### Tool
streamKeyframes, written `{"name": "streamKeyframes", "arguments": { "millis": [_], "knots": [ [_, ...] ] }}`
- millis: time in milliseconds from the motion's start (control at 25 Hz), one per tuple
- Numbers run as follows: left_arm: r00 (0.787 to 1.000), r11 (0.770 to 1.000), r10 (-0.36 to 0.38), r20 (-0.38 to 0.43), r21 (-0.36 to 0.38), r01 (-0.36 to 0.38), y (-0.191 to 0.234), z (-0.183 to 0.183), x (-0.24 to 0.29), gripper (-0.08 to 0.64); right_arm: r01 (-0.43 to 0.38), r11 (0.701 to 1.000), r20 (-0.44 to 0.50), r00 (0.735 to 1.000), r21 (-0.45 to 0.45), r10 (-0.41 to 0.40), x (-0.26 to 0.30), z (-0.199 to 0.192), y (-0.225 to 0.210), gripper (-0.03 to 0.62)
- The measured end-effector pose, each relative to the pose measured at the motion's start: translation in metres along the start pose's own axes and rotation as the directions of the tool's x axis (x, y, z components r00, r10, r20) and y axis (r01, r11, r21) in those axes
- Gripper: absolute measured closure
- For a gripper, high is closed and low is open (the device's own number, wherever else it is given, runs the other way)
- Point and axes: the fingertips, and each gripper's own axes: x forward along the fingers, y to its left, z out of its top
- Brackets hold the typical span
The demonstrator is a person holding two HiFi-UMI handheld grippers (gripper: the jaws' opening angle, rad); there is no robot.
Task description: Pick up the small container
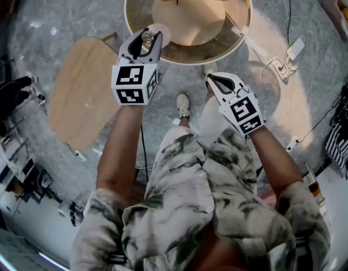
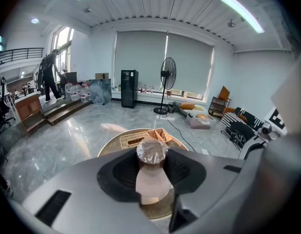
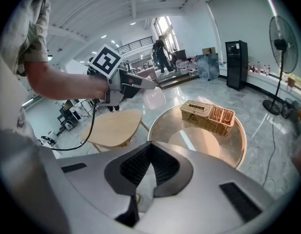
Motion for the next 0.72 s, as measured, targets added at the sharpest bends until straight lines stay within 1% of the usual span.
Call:
{"name": "streamKeyframes", "arguments": {
  "millis": [400, 720],
  "knots": [
    [1.0, 1.0, 0.002, -0.012, -0.005, -0.002, 0.001, -0.005, 0.0, 0.411, -0.016, 1.0, -0.011, 1.0, -0.003, 0.016, 0.003, 0.0, 0.005, 0.571],
    [1.0, 1.0, 0.007, -0.013, -0.009, -0.007, -0.004, -0.009, 0.008, 0.411, -0.019, 1.0, -0.019, 1.0, -0.007, 0.019, 0.0, -0.006, -0.003, 0.571]
  ]
}}
